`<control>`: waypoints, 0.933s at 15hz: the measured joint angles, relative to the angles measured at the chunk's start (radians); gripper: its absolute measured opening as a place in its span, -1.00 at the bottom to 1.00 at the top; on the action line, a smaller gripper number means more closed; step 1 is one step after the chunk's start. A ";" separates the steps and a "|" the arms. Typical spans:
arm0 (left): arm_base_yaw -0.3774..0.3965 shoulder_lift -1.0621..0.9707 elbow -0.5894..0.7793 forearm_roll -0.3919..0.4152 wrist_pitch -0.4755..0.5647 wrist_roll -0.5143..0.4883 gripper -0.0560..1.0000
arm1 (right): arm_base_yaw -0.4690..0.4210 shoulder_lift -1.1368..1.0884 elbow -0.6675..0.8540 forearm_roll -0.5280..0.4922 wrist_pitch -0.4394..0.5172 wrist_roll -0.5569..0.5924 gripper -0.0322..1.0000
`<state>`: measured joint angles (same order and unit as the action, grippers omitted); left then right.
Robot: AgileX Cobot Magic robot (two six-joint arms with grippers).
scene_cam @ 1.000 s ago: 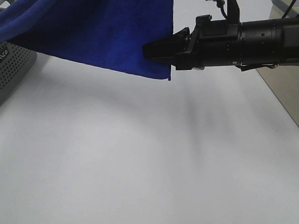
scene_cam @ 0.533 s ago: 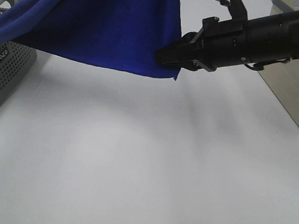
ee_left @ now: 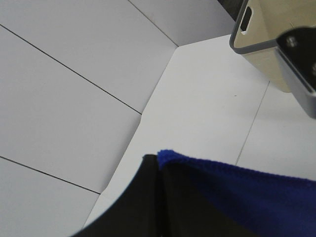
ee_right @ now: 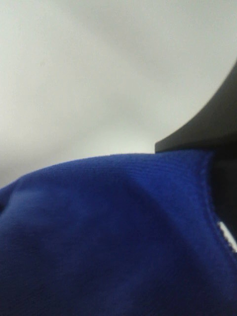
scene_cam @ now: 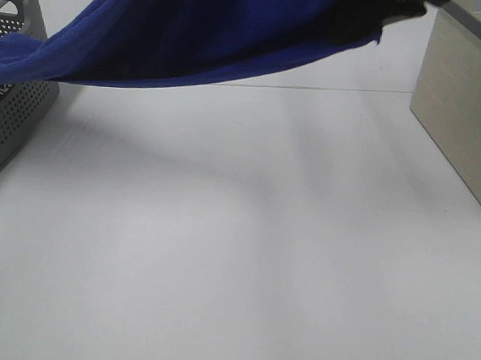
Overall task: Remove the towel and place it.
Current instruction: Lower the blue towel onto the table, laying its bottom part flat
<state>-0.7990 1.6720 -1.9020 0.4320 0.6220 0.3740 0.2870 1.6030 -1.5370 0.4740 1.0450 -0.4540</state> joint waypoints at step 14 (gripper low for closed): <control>0.021 0.008 0.000 0.154 -0.376 -0.096 -0.89 | 0.000 0.000 -0.352 -0.462 -0.012 0.192 -0.91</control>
<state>-0.7780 1.6800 -1.9020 0.5860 0.2460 0.2780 0.2870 1.6030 -1.8890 0.0120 1.0330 -0.2620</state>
